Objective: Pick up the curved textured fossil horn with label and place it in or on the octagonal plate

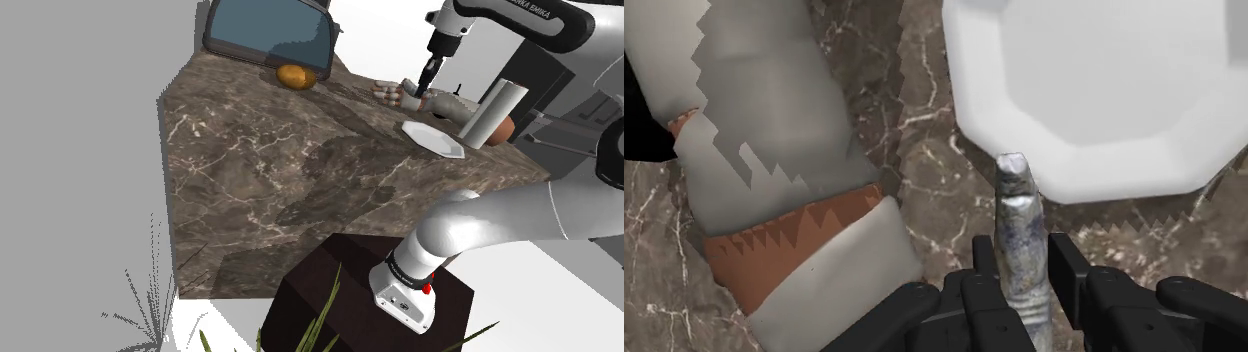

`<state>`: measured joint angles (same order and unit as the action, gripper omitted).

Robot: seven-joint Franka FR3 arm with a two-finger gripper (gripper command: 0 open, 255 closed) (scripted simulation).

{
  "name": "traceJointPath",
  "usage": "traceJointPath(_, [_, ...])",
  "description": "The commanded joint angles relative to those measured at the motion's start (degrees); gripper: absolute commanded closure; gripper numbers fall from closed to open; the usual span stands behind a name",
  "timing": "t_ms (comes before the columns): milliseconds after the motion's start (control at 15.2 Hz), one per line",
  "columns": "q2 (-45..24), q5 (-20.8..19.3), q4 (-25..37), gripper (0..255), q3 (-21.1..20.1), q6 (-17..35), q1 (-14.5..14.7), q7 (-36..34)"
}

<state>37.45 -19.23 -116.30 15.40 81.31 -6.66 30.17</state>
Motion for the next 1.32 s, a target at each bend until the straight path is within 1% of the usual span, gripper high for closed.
traceJointPath(0, [4.20,-0.58,-2.39,255,-0.66,-1.85,-0.69,0.19])
traceJointPath(330, [14.51,-1.39,-7.61,255,-2.58,-7.07,-2.43,0.79])
traceJointPath(462, [19.13,-1.61,-9.42,255,-3.44,-9.89,-3.31,1.41])
traceJointPath(1254, [24.61,-2.87,-21.50,255,-1.98,-3.43,-3.87,-0.32])
